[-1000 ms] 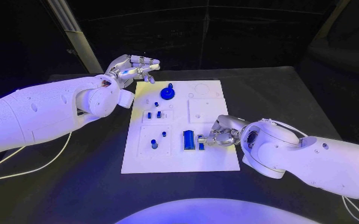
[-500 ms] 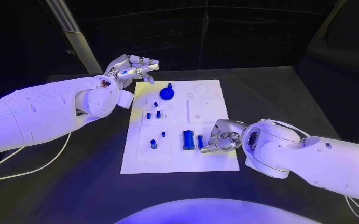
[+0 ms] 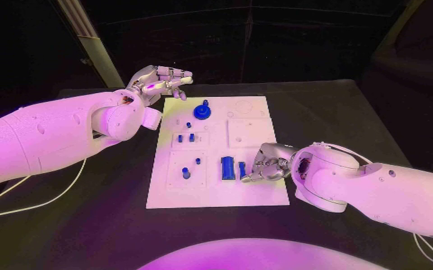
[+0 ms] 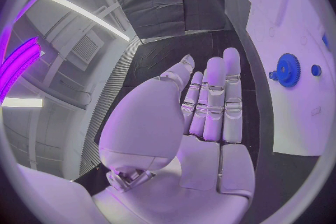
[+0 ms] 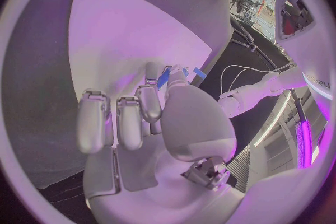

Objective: Assemble the parts on the task board

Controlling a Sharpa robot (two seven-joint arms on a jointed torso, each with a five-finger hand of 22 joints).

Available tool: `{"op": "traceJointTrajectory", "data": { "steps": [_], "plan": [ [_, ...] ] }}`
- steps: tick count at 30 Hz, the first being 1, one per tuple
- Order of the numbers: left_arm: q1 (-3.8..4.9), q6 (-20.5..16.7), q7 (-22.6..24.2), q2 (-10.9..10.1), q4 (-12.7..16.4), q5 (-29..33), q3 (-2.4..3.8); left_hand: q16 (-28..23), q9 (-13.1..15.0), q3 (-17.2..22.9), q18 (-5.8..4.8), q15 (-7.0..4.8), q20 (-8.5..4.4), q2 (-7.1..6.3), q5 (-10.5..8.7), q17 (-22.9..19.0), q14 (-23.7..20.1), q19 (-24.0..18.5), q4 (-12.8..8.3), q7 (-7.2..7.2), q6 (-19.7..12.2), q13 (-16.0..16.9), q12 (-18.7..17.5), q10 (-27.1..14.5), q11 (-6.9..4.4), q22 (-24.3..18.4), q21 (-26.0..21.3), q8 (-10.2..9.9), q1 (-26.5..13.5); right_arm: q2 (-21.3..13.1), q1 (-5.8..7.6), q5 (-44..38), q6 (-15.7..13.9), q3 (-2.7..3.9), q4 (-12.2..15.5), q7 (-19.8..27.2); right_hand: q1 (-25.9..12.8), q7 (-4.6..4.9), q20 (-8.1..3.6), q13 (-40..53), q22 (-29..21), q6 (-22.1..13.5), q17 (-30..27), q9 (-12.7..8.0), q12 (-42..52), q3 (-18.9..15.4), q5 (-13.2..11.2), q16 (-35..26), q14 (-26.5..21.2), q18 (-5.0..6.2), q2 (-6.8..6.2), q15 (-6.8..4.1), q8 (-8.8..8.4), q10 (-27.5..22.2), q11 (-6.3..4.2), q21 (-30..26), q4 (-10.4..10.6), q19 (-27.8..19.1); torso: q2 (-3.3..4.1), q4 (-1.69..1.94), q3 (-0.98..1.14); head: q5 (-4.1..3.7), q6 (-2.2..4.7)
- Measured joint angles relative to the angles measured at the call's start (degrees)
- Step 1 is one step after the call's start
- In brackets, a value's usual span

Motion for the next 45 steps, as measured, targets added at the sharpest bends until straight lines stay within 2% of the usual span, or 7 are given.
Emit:
{"op": "traceJointTrajectory", "data": {
  "steps": [6, 16, 26, 28, 34, 45],
  "plan": [
    [0.0, 0.0, 0.0, 0.0, -0.1, 0.0, 0.0, 0.0, 0.0, 0.0, 0.0, 0.0, 0.0, 0.0, 0.0, 0.0, 0.0, 0.0, 0.0, 0.0, 0.0, 0.0, 0.0, 0.0, 0.0, 0.0, 0.0, 0.0, 0.0, 0.3, 0.04, 0.0, 0.5, 0.05, -0.3, -0.1, 0.0, -0.01, 0.0, -0.1, 0.0, 0.0, 0.0, 0.1, 0.0, -0.4, 0.0, 0.0, 0.0, 0.0, -0.01, 0.0, 0.04, 0.0, 0.0, 0.0, 0.4, 0.0, 0.02, 0.02, 0.01, 0.08, -0.1],
    [-0.01, 0.1, -0.1, 0.2, -0.2, 0.0, 0.0, 0.0, 0.0, 0.0, 0.01, 0.0, 0.0, 0.0, 0.0, -0.1, 0.0, 0.0, 0.0, 0.0, 0.0, 0.0, 0.0, 0.0, 0.0, -0.1, 0.0, 0.3, 0.0, 1.0, 0.23, 0.0, 2.3, 0.21, -0.9, -0.3, 0.8, -0.1, 0.0, 0.0, 0.0, 0.1, 0.0, 0.3, 0.0, -0.9, -0.4, 0.0, 0.0, 0.0, 0.29, 0.0, 0.42, -0.1, 0.09, 0.0, -0.7, 0.0, 0.0, -0.04, 0.02, 0.13, -0.23],
    [-0.01, 0.2, -0.3, 0.2, -0.2, 0.0, -0.01, 0.0, 0.0, 0.0, 0.0, 0.0, 0.0, 0.0, 0.0, -0.1, 0.0, 0.0, 0.0, 0.0, 0.0, 0.0, 0.0, 0.0, 0.0, -0.1, 0.0, 0.3, 0.0, 0.9, 0.23, 0.1, 2.4, 0.2, -1.0, -0.2, 1.4, 0.22, 0.0, 0.0, 0.0, -0.2, 0.0, 0.3, -0.3, -1.4, -0.4, -0.4, 0.0, 0.0, 0.58, 0.0, 0.42, -0.2, 0.19, -0.3, -1.2, 0.0, -0.09, -0.04, -0.04, 0.02, -0.18],
    [-0.01, 0.2, -0.3, 0.2, -0.2, 0.0, -0.01, 0.0, 0.0, 0.0, 0.0, 0.0, 0.0, 0.0, 0.0, -0.1, 0.0, 0.0, 0.0, 0.0, 0.0, 0.0, 0.0, 0.0, 0.0, -0.1, 0.0, 0.3, 0.0, 0.6, 0.19, 0.5, 2.2, 0.16, -0.9, 0.2, 1.3, 0.23, 0.14, 0.0, -0.2, -0.6, 0.0, 0.2, -0.8, -1.9, -0.3, -0.6, -0.1, 0.0, 0.56, 0.12, 0.39, -0.2, 0.19, -0.5, -1.0, -0.1, -0.11, -0.04, -0.04, -0.01, -0.1],
    [-0.01, 0.3, -0.4, 0.2, -0.3, 0.0, -0.02, 0.0, 0.0, 0.2, 0.01, 0.0, 0.0, 0.0, 0.0, -0.1, 0.0, 0.0, -0.2, 0.0, 0.0, 0.0, 0.0, 0.0, 0.0, -0.1, 0.0, 0.3, 0.0, -1.2, 0.08, 2.3, 1.6, 0.05, -0.2, 2.8, 0.9, 0.95, 0.39, -1.3, -1.6, -1.7, 0.0, -0.2, -2.6, -2.8, -0.3, -1.3, 0.0, 0.0, -0.65, 0.4, -0.54, -0.8, 0.81, -1.3, -1.1, -0.8, -0.14, -0.04, -0.04, -0.09, 0.09],
    [-0.01, 0.3, -0.5, 0.2, -0.3, 0.0, -0.04, 0.0, 0.0, 0.2, 0.01, 0.0, 0.0, 0.0, 0.0, -0.1, 0.0, 0.0, -0.2, 0.0, 0.0, 0.0, 0.0, 0.0, 0.0, -0.1, 0.0, 0.3, 0.0, -2.7, 0.06, 5.6, 0.4, 0.03, 0.9, 7.9, 0.8, 1.05, 0.6, -1.7, -2.2, -1.8, 0.0, 0.0, -3.5, -3.0, -0.3, -1.7, 0.0, 0.0, -0.71, 0.4, -0.69, -1.2, 0.79, -1.6, -1.3, -1.0, -0.05, -0.04, -0.03, -0.1, 0.41]
  ]
}}
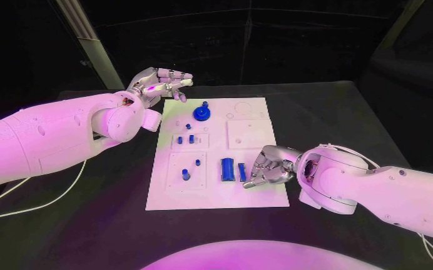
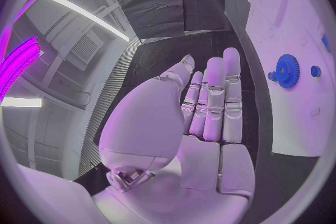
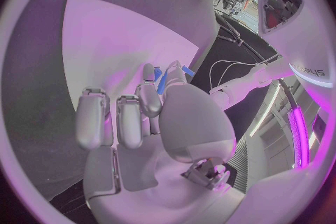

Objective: Assemble the parts on the task board

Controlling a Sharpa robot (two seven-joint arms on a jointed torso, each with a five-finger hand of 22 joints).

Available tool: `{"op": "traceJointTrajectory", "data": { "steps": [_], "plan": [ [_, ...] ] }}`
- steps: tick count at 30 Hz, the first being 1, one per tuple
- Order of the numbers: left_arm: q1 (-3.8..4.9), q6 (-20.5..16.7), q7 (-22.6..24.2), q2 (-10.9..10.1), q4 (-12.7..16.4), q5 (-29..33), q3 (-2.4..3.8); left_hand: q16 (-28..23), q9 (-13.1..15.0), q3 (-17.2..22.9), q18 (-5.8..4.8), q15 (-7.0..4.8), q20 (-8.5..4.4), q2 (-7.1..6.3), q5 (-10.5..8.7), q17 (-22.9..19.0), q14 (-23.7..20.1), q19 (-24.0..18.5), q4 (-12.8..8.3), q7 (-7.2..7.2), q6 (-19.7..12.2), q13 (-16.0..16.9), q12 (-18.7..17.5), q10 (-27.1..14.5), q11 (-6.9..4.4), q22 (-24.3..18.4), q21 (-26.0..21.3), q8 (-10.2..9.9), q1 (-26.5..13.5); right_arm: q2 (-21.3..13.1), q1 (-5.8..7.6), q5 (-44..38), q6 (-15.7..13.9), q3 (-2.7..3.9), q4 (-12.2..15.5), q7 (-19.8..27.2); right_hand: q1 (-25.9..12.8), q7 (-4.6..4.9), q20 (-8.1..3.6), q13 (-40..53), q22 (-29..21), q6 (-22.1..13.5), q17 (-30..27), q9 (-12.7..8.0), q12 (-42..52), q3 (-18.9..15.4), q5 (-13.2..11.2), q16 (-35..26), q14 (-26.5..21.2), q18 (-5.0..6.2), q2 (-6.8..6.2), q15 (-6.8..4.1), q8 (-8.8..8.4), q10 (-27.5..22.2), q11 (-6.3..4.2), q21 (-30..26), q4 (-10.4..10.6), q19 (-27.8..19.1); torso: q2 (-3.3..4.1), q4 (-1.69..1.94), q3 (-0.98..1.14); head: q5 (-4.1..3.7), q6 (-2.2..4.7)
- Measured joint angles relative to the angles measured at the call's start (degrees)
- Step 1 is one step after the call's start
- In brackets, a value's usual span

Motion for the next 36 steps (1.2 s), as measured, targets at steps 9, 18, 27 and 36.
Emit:
{"op": "traceJointTrajectory", "data": {
  "steps": [9, 18, 27, 36],
  "plan": [
    [0.0, 0.0, 0.0, 0.0, 0.1, 0.0, -0.01, 0.0, 0.0, 0.0, 0.0, 0.0, 0.0, 0.0, 0.0, 0.0, 0.0, 0.0, 0.0, 0.0, 0.0, 0.0, 0.0, 0.0, 0.0, 0.0, 0.0, 0.0, 0.0, 0.0, 0.01, 0.5, -1.9, 0.01, -0.6, 0.1, -0.2, -0.14, 0.0, 0.4, 0.5, 0.1, 0.0, 0.2, 0.4, -0.4, 1.3, 0.0, -0.2, 0.0, 1.02, 0.2, 0.36, 0.0, 0.0, 0.0, 0.4, 0.0, 0.08, 0.0, 0.0, 0.01, -0.23],
    [0.0, 0.0, 0.0, -0.1, 0.1, 0.0, -0.02, 0.0, 0.0, 0.0, 0.0, 0.0, 0.0, 0.0, 0.0, 0.0, 0.0, 0.0, 0.0, 0.0, 0.0, 0.0, 0.0, 0.0, 0.0, 0.0, 0.0, 0.0, 0.0, 1.1, 0.02, -0.3, -3.0, 0.01, -1.2, -1.5, 0.1, -0.43, 0.0, 0.9, 0.9, 0.4, 0.0, 0.3, 1.3, -0.4, 1.7, 0.0, -0.2, 0.0, 2.24, 0.19, 0.56, 0.0, -0.02, 0.0, 0.7, 0.0, 0.08, 0.0, 0.0, 0.13, -0.45],
    [0.0, 0.0, -0.1, -0.1, 0.1, 0.0, -0.02, 0.0, 0.0, 0.0, 0.0, 0.0, 0.0, 0.0, 0.0, 0.0, 0.0, 0.0, 0.0, 0.0, 0.0, 0.0, 0.0, 0.0, 0.0, 0.0, 0.0, 0.0, 0.0, 2.7, 0.02, -1.2, -2.5, 0.01, -1.8, -3.1, 0.6, -0.43, 0.0, 1.0, 0.9, 0.4, 0.0, 0.4, 1.3, -0.2, 2.5, 0.0, -0.2, 0.0, 2.76, 0.19, 0.8, 0.3, -0.31, 0.0, 0.6, 0.0, 0.02, 0.0, 0.01, 0.17, -0.48],
    [0.0, 0.0, -0.1, -0.1, 0.2, 0.0, -0.02, 0.0, 0.0, 0.0, 0.0, 0.0, 0.0, 0.0, 0.0, 0.0, 0.0, 0.0, 0.0, 0.0, 0.0, 0.0, 0.0, 0.0, 0.0, 0.0, 0.0, 0.0, 0.0, 3.9, 0.09, -3.0, -1.6, 0.12, -2.6, -4.7, 1.6, -0.63, -0.23, 1.2, 1.3, 0.6, 0.0, 0.4, 1.7, 0.2, 3.1, 0.2, -0.2, 0.0, 3.31, 0.19, 0.79, 0.4, -0.43, 0.2, -0.4, 0.2, 0.02, 0.0, 0.01, 0.08, -0.48]
  ]
}}
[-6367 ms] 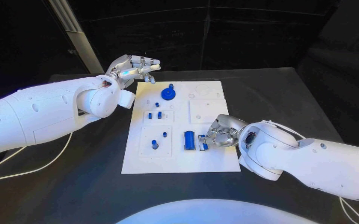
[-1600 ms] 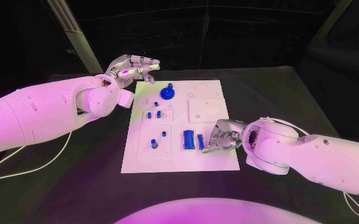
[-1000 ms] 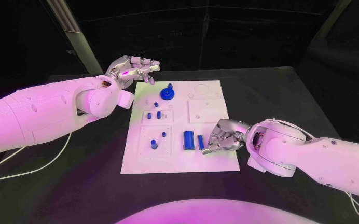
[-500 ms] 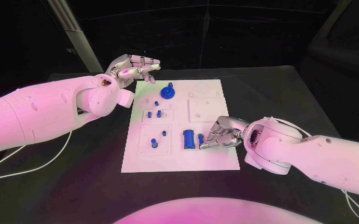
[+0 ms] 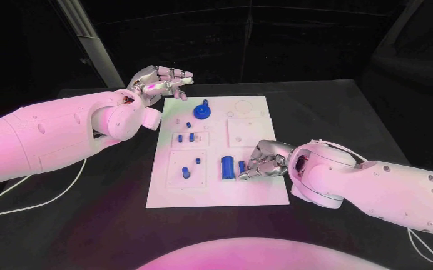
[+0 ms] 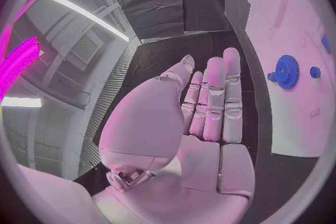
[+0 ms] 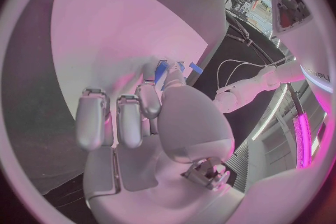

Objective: Assemble the parts on the task board

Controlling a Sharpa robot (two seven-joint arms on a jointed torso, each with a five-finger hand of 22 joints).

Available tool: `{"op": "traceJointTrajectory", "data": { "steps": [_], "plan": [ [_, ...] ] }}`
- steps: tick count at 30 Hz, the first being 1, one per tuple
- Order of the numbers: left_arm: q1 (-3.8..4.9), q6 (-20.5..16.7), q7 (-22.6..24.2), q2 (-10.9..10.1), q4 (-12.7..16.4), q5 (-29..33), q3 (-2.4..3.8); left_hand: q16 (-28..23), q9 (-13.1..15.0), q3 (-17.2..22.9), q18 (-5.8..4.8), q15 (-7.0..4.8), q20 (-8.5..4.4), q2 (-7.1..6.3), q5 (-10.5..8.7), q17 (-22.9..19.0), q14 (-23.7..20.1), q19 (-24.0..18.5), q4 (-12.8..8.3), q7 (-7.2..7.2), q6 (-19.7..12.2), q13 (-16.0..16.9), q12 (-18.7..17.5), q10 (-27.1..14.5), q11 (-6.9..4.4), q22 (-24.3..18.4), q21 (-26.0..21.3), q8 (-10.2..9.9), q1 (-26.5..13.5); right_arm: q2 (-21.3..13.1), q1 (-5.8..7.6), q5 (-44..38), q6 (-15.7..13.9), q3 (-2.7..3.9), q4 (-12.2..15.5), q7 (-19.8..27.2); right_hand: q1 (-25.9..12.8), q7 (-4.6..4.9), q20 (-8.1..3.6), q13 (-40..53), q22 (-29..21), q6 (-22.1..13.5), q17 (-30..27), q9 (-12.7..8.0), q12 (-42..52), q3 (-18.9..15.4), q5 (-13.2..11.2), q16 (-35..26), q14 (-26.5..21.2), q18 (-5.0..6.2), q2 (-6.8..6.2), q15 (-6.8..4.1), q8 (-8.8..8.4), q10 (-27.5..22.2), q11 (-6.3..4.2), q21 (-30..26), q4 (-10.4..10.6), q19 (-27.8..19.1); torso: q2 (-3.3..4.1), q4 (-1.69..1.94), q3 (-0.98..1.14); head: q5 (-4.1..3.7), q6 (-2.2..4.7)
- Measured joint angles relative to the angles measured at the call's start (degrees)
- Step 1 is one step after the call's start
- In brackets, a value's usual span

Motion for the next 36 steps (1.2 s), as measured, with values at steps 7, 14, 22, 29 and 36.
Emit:
{"op": "traceJointTrajectory", "data": {
  "steps": [7, 14, 22, 29, 36],
  "plan": [
    [0.0, 0.0, 0.0, -0.1, 0.1, 0.0, 0.0, 0.0, 0.0, 0.0, 0.0, 0.0, 0.0, 0.0, 0.0, 0.0, 0.0, 0.0, 0.0, 0.0, 0.0, 0.0, 0.0, 0.0, 0.0, 0.0, 0.0, 0.0, 0.0, 0.6, 0.0, -2.2, 1.1, 0.01, -0.7, -1.3, 2.2, -0.32, -0.2, 0.2, 0.3, 0.3, 0.0, 0.2, 0.2, 0.1, -2.4, 0.0, 0.0, 0.0, 0.56, 0.0, 0.44, 0.1, -0.12, 0.0, -1.5, 0.2, -0.03, 0.0, 0.0, 0.04, -0.07],
    [0.0, 0.0, 0.0, -0.1, 0.1, 0.0, 0.0, 0.0, 0.0, 0.0, 0.0, 0.0, 0.0, 0.0, 0.0, -0.1, 0.0, 0.0, 0.0, 0.0, 0.0, 0.0, 0.0, -0.2, 0.21, -0.1, -0.2, 0.0, 0.0, 0.8, 0.05, -3.5, 1.3, 0.02, -0.8, -1.5, 2.6, -0.32, -0.2, 0.2, 0.3, 0.3, 0.0, 0.2, 0.2, -0.9, -4.3, 0.0, 0.0, 0.0, 0.69, 0.0, 0.45, 0.2, -0.19, 0.0, -1.5, 0.2, -0.08, 0.01, -0.01, 0.06, 0.06],
    [0.01, 0.0, -0.1, -0.2, 0.1, 0.0, 0.0, 0.0, 0.0, 0.0, 0.0, 0.0, 0.0, 0.0, 0.0, -0.1, 0.0, 0.0, 0.0, 0.0, 0.0, 0.0, 0.0, -0.2, 0.21, -0.1, -0.2, 0.0, 0.0, 0.5, -0.01, -3.5, 0.6, -0.06, -0.8, -1.3, 0.3, -0.08, -0.2, -0.3, -0.1, 0.1, 0.0, 0.1, 0.2, -1.9, -4.8, 0.0, 0.0, 0.0, -0.07, 0.0, 0.61, 0.2, -0.19, 0.0, -0.4, 0.2, -0.12, 0.01, -0.04, 0.12, 0.25],
    [0.0, 0.0, -0.1, 0.0, 0.0, 0.0, -0.05, 0.0, 0.0, 0.0, 0.0, 0.22, 0.0, -0.09, 0.0, -0.3, -0.2, 0.0, 0.0, 0.0, 0.0, 0.0, 0.4, -0.2, 0.21, -0.2, -0.4, 0.2, -0.5, -3.3, 1.94, 7.6, -3.3, -0.16, -3.1, 9.3, 1.7, 3.2, 1.87, -15.2, -23.1, -7.8, -10.7, -1.8, -24.3, -3.2, -4.7, -16.2, -1.1, 3.67, -0.55, 2.43, -3.94, -11.1, 2.9, -16.0, -0.3, -10.8, -0.34, 0.01, -0.14, -0.21, 1.61],
    [-0.16, 0.0, 0.4, 1.2, -1.8, 1.3, -0.88, -7.1, 0.0, -0.8, -0.01, 0.56, 0.65, -0.37, 0.0, -3.9, -5.1, -3.6, 0.8, -0.11, -0.5, -0.1, 1.1, -0.2, 0.21, -3.3, -5.2, 1.1, -1.9, -1.3, 4.59, 32.1, -7.5, 0.12, -11.6, 29.6, 7.0, 7.23, 5.7, -30.4, -47.1, -13.6, -37.2, -3.3, -43.0, -2.8, -3.8, -51.9, -15.3, 5.84, 1.81, 6.73, -6.93, -25.5, 7.22, -42.0, -4.1, -24.0, -1.25, 0.24, -0.51, -0.75, 3.71]
  ]
}}
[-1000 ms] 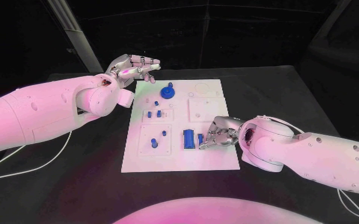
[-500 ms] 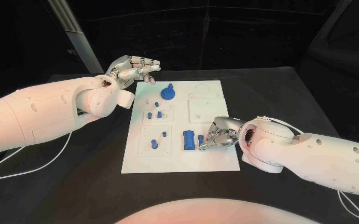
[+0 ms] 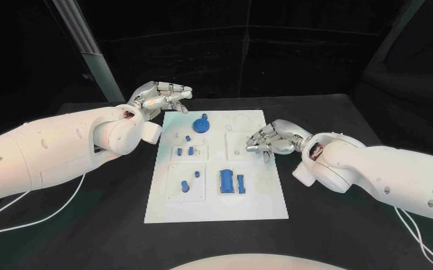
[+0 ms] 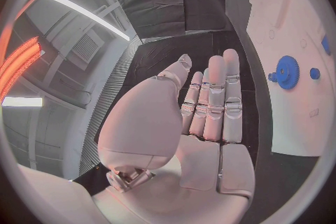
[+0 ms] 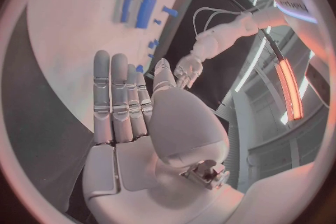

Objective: Assemble the parts on the task board

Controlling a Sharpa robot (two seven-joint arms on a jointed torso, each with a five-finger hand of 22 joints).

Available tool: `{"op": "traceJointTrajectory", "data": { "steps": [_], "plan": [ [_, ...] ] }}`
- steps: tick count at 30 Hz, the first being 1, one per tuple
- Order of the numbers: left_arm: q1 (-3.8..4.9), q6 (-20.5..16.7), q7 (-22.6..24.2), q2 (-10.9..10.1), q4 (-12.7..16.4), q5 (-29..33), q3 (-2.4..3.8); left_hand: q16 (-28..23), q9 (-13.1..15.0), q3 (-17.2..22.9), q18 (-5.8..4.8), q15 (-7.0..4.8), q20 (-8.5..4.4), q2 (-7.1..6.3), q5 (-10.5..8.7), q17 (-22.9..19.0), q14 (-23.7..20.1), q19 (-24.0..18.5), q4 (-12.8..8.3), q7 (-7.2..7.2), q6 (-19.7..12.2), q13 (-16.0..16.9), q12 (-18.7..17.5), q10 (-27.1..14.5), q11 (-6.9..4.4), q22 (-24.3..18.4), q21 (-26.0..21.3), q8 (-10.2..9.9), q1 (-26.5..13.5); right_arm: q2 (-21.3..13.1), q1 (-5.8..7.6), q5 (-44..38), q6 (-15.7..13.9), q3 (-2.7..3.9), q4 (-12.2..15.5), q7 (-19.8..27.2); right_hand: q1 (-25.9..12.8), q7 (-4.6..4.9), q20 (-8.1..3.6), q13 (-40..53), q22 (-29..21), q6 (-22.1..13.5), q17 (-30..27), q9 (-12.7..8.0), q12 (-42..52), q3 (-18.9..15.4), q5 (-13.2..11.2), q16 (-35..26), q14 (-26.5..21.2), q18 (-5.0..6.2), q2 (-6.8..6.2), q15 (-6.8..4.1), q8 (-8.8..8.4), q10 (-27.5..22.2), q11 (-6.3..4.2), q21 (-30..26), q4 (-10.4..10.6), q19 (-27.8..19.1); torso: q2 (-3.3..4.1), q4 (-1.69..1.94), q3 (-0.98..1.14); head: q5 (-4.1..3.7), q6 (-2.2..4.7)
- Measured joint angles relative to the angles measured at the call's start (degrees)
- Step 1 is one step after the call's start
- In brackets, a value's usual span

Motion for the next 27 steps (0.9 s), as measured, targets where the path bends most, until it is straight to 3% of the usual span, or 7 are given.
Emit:
{"op": "traceJointTrajectory", "data": {
  "steps": [4, 6, 11, 20, 23, 25, 27],
  "plan": [
    [-0.08, 0.0, 0.5, 1.0, -2.1, 1.3, -0.12, -11.7, 0.0, -0.4, 0.01, 1.24, 1.33, 0.23, 0.09, -5.1, -3.9, -5.1, 0.4, -0.31, -0.3, -0.2, -1.0, 0.9, 0.07, -4.7, -6.6, 0.2, -0.2, 2.6, 0.34, 11.1, -0.8, 0.92, -6.4, 8.2, 1.2, 1.12, 3.27, -10.4, -7.7, -1.4, -9.2, -2.1, -7.3, 0.3, -0.5, -13.4, -8.6, 0.0, 1.16, 3.63, -1.84, -3.3, 2.32, -12.1, -2.5, -5.5, -0.64, 0.03, -0.23, -0.13, 1.37],
    [-0.23, 0.0, 0.8, 1.6, -3.2, 2.0, -0.16, -18.3, 0.0, -0.2, 0.01, 1.7, 2.29, 0.22, 0.19, -7.4, -3.8, -6.7, 0.7, -0.34, -0.3, -0.2, -2.9, 1.7, 0.46, -7.7, -10.1, 0.2, -0.2, 4.0, 0.52, 15.1, -0.9, 1.31, -9.4, 11.3, 1.1, 1.64, 5.02, -18.9, -12.4, -0.8, -15.9, -4.1, -10.7, 0.3, -0.7, -19.2, -7.6, -0.01, 1.42, 4.35, -2.84, -1.4, 2.57, -18.2, -4.4, -4.0, -1.03, -0.09, -0.31, -0.1, 2.29],
    [-0.59, -0.1, 1.6, 2.9, -5.8, 3.8, -0.21, -28.4, -0.1, -0.4, 0.36, 3.37, 4.01, 0.22, 0.22, -10.6, -3.2, -9.1, 1.1, -0.41, -0.4, -0.2, -6.8, 3.3, 0.81, -13.1, -15.8, -0.4, -0.2, 7.0, 0.6, 22.0, -1.1, 1.94, -15.5, 16.8, 0.1, 1.36, 5.74, -27.6, -16.7, -0.5, -22.6, -6.8, -13.4, 0.6, -0.7, -24.3, -6.9, -0.01, 2.41, 5.03, -2.83, -0.1, 3.22, -23.7, -7.3, -1.7, -1.66, -0.5, -0.43, -0.03, 4.26],
    [-1.7, -1.6, 3.5, 5.4, -9.0, 6.8, -0.21, -37.7, -0.1, -0.6, 0.55, 4.95, 5.78, 0.78, 0.22, -13.7, -4.3, -11.8, 1.2, -0.86, -0.4, -0.3, -11.2, 3.6, 1.29, -18.6, -20.5, -1.1, -0.1, 11.1, 0.6, 27.5, -0.9, 2.99, -21.8, 22.3, -3.3, 1.35, 6.06, -36.4, -20.8, -0.5, -30.1, -10.9, -16.1, 1.8, 0.2, -26.7, -5.4, -0.02, 3.13, 5.7, -2.88, 1.6, 3.54, -29.1, -10.9, 0.9, -2.63, -0.69, -0.19, -0.06, 6.7],
    [-1.81, -1.7, 3.4, 5.2, -8.8, 6.7, -0.16, -39.1, -1.3, -2.1, 0.55, 4.29, 4.42, 2.07, -0.81, -14.4, -10.0, -16.8, -0.3, -1.98, -6.0, -1.4, -12.1, -2.3, 0.68, -20.2, -21.3, -2.5, -8.0, 10.9, 0.55, 27.5, -0.9, 2.9, -21.5, 22.2, -11.4, 0.19, 4.72, -37.4, -21.6, -5.4, -31.0, -11.7, -17.8, 3.2, -0.4, -28.0, -11.5, -0.03, 2.21, 4.87, -4.27, -4.1, 2.66, -30.1, -9.6, -4.9, -2.65, -0.69, -0.17, -0.07, 6.64],
    [-2.21, -1.9, 3.3, 5.1, -8.3, 6.7, 0.21, -40.0, -2.0, -3.0, -0.48, 3.72, 3.46, 2.69, -1.4, -15.3, -14.2, -20.3, -1.2, -2.69, -10.1, -2.1, -12.7, -6.6, 0.03, -21.3, -21.9, -3.7, -13.8, 10.6, 0.39, 27.5, -1.2, 2.85, -21.0, 22.1, -16.9, -0.57, 3.8, -37.9, -22.8, -9.1, -31.5, -12.3, -18.8, 4.2, -1.0, -28.7, -16.0, -0.15, 1.56, 4.38, -5.0, -8.2, 2.02, -30.8, -8.8, -9.1, -2.79, -0.54, -0.13, -0.04, 6.64],
    [-2.7, -2.3, 3.3, 4.9, -7.4, 6.6, 0.67, -41.0, -2.6, -3.8, -0.89, 3.14, 2.31, 3.17, -1.77, -16.7, -18.5, -24.0, -2.0, -3.44, -14.4, -2.6, -13.4, -11.1, -0.64, -22.6, -22.4, -4.7, -19.8, 10.3, 0.23, 27.7, -1.6, 2.77, -20.2, 22.1, -21.8, -1.3, 2.97, -38.3, -23.9, -12.4, -32.0, -12.8, -19.5, 5.1, -1.5, -29.2, -20.0, -1.45, 0.95, 3.92, -5.5, -12.0, 1.45, -31.4, -8.2, -13.0, -3.07, -0.23, -0.04, 0.05, 6.75]
  ]
}}
